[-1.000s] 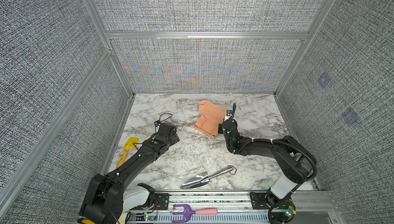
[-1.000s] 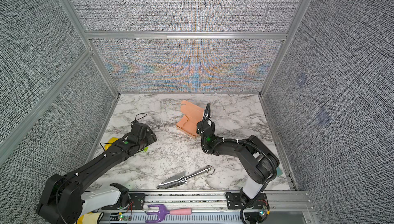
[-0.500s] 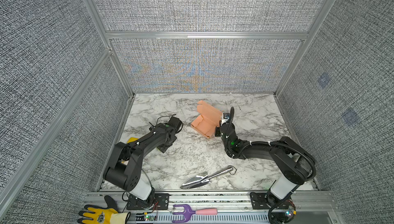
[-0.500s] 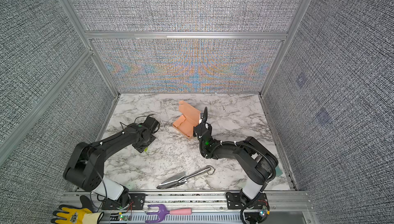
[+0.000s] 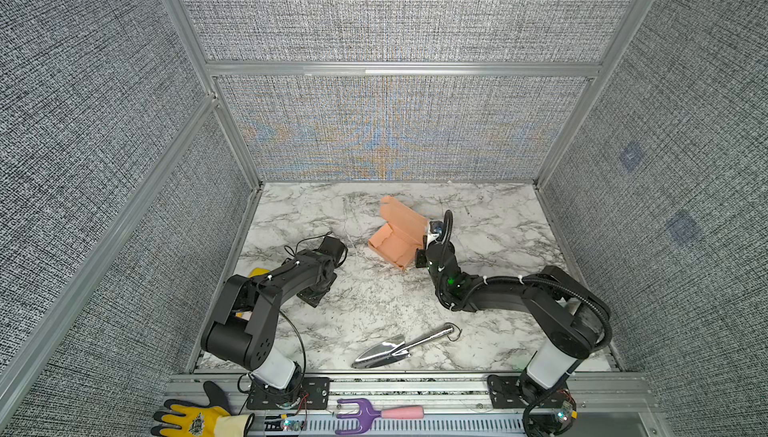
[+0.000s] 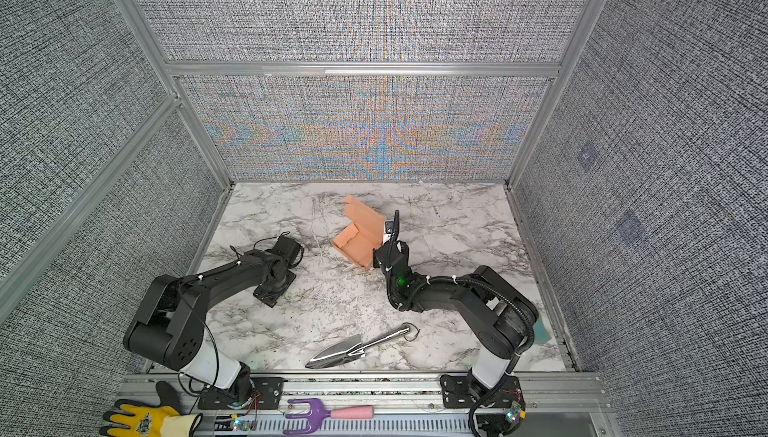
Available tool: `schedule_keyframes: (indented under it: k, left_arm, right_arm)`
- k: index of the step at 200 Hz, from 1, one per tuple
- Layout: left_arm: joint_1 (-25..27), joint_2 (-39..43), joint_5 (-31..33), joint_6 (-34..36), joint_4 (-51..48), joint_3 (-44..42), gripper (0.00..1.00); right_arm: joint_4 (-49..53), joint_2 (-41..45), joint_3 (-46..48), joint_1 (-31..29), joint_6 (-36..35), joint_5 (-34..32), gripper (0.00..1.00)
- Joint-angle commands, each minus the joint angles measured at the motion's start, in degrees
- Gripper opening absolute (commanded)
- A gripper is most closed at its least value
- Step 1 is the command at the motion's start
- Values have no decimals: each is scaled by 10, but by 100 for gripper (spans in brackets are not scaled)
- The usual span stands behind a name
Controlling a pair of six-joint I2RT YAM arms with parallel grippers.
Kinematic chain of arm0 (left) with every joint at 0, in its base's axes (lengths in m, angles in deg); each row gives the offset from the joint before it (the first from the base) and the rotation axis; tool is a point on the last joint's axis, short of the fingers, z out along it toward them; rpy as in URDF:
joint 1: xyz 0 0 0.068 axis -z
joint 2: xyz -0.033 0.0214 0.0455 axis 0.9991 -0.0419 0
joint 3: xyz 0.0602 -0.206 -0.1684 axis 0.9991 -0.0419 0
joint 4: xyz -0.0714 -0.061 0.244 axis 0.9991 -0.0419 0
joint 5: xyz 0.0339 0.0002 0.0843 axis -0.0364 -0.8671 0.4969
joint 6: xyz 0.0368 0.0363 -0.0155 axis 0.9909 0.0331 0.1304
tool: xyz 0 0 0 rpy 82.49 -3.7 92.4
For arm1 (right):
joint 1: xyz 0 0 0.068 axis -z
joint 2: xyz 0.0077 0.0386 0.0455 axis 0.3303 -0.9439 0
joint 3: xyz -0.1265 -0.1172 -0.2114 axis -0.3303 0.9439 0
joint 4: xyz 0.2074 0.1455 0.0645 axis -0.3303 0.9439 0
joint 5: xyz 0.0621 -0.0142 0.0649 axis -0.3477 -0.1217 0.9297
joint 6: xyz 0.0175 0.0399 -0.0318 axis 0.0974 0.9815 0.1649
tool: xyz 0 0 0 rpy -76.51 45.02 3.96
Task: Fold the paper box
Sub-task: 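Grasp the lime-green toy brick with the left gripper and lift it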
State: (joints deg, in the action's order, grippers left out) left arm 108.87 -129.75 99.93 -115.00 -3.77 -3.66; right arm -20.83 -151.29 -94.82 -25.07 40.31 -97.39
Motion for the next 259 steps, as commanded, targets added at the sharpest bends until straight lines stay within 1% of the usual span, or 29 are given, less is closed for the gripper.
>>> schedule_keyframes:
  k: [1, 28, 57, 97, 117, 133, 154, 195, 223, 245, 259]
  left_arm:
    - [-9, 5, 12, 14, 32, 0, 69]
    - [-17, 2, 3, 15, 45, 0, 69]
    - [-28, -26, -9, 14, 44, 5, 69]
    - [-34, -62, -19, 13, 42, 13, 62]
    - [-35, -71, -16, 19, 43, 17, 54]
    - [-35, -73, -5, 28, 42, 21, 42]
    - [-35, -66, 6, 54, 46, 24, 33]
    - [-34, -45, 20, 108, 38, 49, 30]
    - [-31, -32, 10, 144, 36, 73, 30]
    - [-16, -30, -1, 162, 37, 100, 30]
    - [3, -33, -4, 174, 38, 126, 30]
  right_arm:
    - [-21, -2, -4, -1, -5, -1, 0]
    - [-16, -7, -10, -2, -7, 1, 0]
    - [-16, -9, -13, -2, -7, 4, 0]
    - [-18, -9, -10, -3, -9, 1, 0]
    - [-19, -8, -9, -4, -10, 1, 0]
    - [-20, -9, -9, -5, -9, 1, 0]
    - [-20, -9, -9, -4, -10, -1, 0]
    - [-21, -12, -10, -5, -8, -1, 0]
    - [-19, -13, -10, -5, -7, -3, 0]
    - [-19, -13, -8, -6, -6, -4, 0]
    - [-19, -13, -7, -6, -7, -6, 0]
